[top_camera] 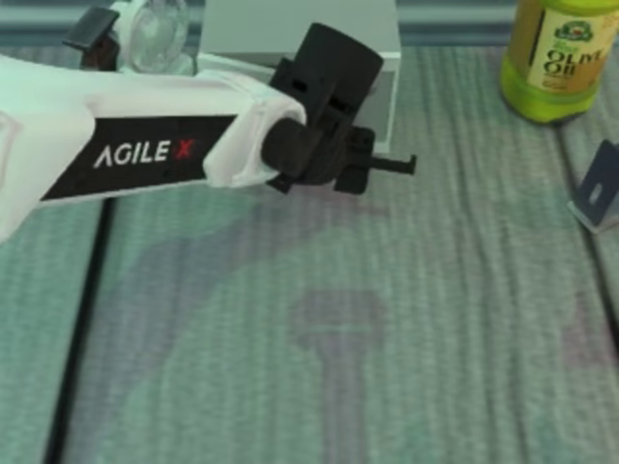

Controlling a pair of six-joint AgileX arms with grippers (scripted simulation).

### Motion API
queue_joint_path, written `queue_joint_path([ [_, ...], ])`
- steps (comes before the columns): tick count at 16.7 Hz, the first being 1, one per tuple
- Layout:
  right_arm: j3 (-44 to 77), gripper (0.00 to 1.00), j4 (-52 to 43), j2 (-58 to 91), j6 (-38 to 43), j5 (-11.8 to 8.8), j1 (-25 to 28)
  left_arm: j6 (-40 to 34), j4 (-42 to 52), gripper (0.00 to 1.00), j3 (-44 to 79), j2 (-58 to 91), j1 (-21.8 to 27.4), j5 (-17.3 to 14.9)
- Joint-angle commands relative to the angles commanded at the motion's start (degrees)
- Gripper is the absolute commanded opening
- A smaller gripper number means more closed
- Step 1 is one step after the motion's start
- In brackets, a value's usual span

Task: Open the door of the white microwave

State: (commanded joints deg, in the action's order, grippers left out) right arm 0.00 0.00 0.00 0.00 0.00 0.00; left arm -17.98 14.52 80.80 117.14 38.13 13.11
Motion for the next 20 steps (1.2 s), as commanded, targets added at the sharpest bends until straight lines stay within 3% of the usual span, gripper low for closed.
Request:
queue_joint_path([
  [20,0.0,1.00,0.0,0.0,0.0,0.0,0.0,2.2,-1.3,0.00,-2.3,-1.5,-0.5,-1.7],
])
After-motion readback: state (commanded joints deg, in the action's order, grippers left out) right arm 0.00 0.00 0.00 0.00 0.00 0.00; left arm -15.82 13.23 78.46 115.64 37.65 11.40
